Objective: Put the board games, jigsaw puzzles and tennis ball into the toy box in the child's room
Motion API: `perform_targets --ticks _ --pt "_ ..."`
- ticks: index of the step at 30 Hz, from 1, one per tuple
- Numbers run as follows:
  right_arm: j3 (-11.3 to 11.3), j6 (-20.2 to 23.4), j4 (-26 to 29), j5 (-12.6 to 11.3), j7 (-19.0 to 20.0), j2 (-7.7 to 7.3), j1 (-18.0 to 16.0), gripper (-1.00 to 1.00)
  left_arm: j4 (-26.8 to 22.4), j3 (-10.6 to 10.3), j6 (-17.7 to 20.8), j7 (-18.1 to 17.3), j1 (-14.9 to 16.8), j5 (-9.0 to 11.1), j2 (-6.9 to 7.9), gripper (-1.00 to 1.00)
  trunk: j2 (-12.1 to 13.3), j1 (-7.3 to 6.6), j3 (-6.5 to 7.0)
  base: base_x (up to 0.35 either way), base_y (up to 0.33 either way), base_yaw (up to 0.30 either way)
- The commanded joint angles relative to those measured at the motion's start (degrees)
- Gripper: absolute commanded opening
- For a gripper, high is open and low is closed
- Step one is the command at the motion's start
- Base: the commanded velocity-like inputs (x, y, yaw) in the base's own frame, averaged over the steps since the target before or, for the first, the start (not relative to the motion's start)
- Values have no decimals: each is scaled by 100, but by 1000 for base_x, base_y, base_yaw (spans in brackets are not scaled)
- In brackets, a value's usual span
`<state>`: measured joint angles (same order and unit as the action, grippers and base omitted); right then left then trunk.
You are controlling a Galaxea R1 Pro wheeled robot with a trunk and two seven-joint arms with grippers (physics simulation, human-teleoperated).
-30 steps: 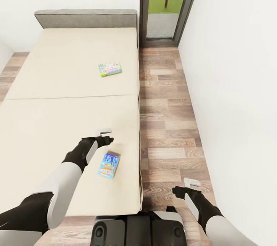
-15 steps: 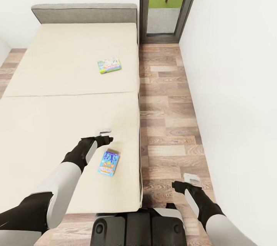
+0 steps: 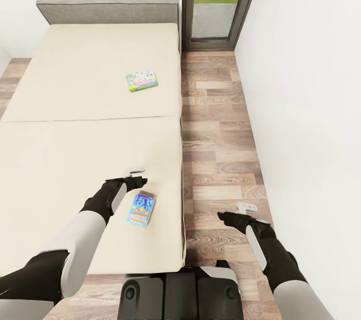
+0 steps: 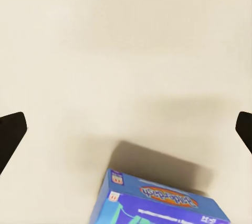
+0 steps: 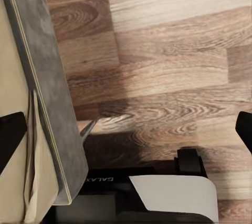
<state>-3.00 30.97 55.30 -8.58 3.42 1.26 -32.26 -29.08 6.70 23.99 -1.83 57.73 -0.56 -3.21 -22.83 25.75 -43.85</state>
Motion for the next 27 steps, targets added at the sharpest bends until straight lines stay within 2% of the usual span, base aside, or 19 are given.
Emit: perform_targets --ticks 1,14,27 --pt "-24 90 49 -11 58 6 12 100 -10 41 36 -19 1 -6 -6 100 -9 3 -16 0 0 0" --pt "-27 182 113 -21 123 6 35 100 -10 36 35 -19 1 -6 -2 100 -9 3 -125 0 0 0" --pt "-30 134 57 -21 79 6 35 100 -11 25 35 -19 1 -6 -5 100 -9 3 -143 0 0 0"
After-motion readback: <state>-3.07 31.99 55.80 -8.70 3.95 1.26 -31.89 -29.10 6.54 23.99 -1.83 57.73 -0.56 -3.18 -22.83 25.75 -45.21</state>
